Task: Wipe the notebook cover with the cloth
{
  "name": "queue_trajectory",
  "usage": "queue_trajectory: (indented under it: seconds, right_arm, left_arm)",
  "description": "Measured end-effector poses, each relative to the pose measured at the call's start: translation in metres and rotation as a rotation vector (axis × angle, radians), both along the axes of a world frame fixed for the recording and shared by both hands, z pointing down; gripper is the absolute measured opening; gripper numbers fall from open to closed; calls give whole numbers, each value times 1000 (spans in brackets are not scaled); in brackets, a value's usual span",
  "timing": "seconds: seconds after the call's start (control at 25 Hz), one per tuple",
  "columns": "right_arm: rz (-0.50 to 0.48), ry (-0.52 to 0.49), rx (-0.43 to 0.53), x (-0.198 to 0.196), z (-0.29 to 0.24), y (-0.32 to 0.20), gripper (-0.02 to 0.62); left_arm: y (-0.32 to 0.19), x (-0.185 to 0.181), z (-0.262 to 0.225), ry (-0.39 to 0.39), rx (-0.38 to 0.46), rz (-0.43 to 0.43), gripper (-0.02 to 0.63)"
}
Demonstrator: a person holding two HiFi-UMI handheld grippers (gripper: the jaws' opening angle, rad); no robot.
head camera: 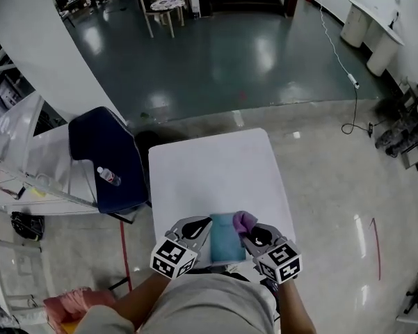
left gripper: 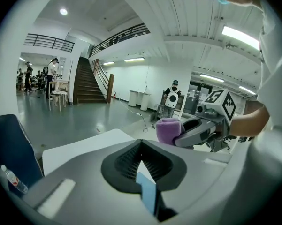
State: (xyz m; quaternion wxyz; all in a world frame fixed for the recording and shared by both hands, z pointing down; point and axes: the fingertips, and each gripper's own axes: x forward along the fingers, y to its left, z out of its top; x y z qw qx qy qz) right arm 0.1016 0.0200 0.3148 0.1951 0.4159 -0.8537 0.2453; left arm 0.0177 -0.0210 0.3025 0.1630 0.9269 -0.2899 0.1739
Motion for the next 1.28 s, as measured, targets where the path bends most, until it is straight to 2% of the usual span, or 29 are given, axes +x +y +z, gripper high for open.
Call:
queue_trajectory:
  seconds: [0.2,0.56,1.28]
  right_arm:
    - [9,-52,6,-2,-6,-2,104]
    - [-15,-83,1,-9,-6,-2,104]
    - [-23,-82,-4,-13,-8,8,101]
  left_arm:
    - [0,1,-8,-8,22,-16,-2]
    - [-3,4,-16,5,48,-19,-2]
    - [14,2,-14,16,34,-19,-2]
